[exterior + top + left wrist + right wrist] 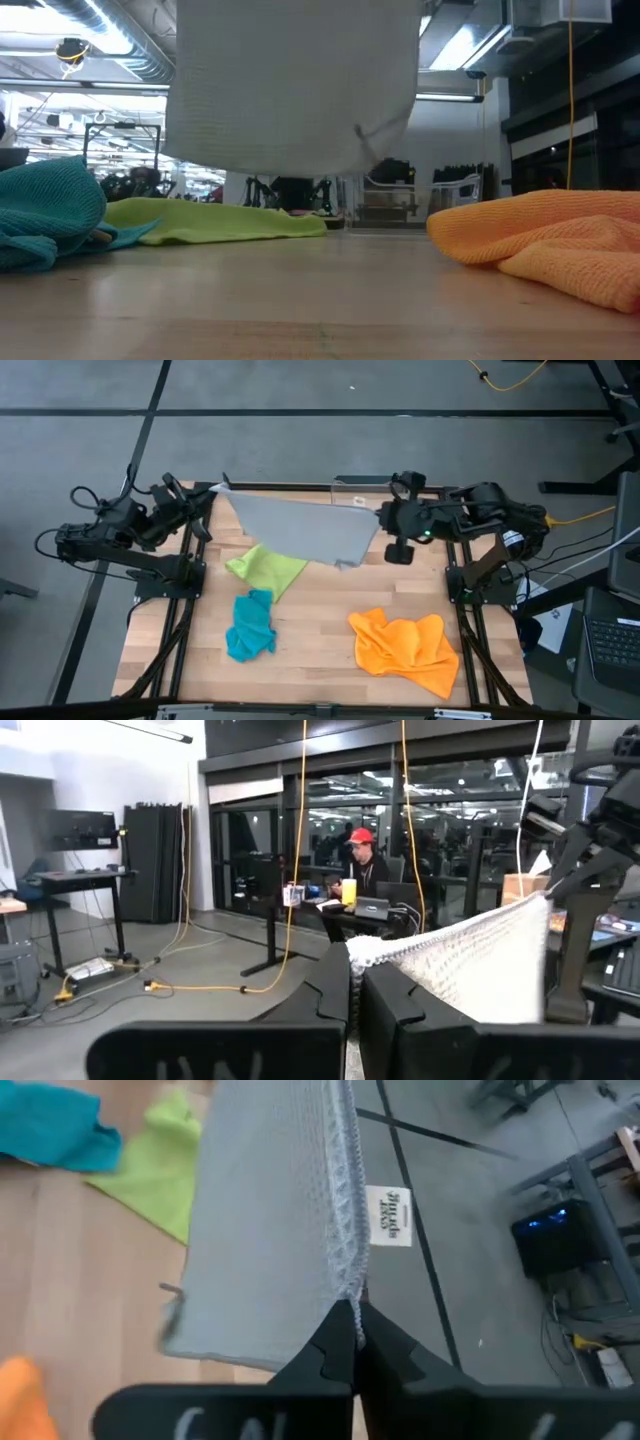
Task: Fold microfiber towels
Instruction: Fold the gray microfiber into half
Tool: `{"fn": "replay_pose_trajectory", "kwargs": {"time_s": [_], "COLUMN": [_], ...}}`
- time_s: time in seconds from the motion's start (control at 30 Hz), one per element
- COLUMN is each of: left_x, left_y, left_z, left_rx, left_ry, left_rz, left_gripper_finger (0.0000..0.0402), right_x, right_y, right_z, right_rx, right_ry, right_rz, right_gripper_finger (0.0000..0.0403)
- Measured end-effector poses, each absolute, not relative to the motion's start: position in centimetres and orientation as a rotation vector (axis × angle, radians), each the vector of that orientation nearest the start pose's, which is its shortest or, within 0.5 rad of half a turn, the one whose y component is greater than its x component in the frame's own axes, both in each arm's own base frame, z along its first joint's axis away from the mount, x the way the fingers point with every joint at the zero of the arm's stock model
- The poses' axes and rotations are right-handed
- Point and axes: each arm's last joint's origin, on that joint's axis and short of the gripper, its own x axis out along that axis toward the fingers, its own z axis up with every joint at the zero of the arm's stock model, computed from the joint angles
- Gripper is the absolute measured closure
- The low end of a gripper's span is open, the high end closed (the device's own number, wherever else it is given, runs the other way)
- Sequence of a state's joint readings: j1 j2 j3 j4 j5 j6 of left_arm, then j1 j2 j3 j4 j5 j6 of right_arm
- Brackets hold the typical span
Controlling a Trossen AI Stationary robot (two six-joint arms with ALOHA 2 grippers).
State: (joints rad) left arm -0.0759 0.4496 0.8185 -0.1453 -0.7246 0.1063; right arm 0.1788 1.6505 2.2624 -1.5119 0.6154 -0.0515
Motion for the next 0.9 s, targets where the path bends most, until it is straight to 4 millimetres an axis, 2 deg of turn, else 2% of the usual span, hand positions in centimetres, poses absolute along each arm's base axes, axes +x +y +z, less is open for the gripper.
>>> {"fn": "replay_pose_trajectory", "kwargs": {"time_s": [0.2, 0.5, 0.6, 0.67, 0.73, 0.83, 0.9], "left_x": [8.5, 9.4, 9.4, 9.4, 9.4, 9.4, 9.4], "left_y": [1.3, 1.2, 1.2, 1.2, 1.2, 1.2, 1.2], "left_z": [37.5, 36.6, 36.6, 36.6, 36.6, 36.6, 36.6], "left_rx": [0.000, -0.024, -0.026, -0.026, -0.026, -0.026, -0.026], "left_ry": [-0.102, -0.024, -0.029, -0.028, -0.028, -0.028, -0.028], "left_rz": [0.653, 0.649, 0.649, 0.649, 0.648, 0.649, 0.648], "left_gripper_finger": [0.0401, 0.0401, 0.0401, 0.0401, 0.0401, 0.0401, 0.0401], "right_x": [28.0, 29.4, 29.5, 29.8, 29.8, 29.4, 29.3], "right_y": [2.1, 1.1, 1.5, 1.7, 1.3, 0.1, -0.1], "right_z": [46.6, 42.9, 42.3, 42.6, 43.2, 44.3, 44.9], "right_rx": [-0.440, -0.505, -0.428, -0.395, -0.425, -0.532, -0.570], "right_ry": [0.893, 1.055, 1.084, 1.045, 1.005, 0.946, 0.902], "right_rz": [-0.393, -0.362, -0.057, -0.009, -0.191, -0.612, -0.736], "right_gripper_finger": [0.0400, 0.0400, 0.0400, 0.0400, 0.0400, 0.0400, 0.0400]}}
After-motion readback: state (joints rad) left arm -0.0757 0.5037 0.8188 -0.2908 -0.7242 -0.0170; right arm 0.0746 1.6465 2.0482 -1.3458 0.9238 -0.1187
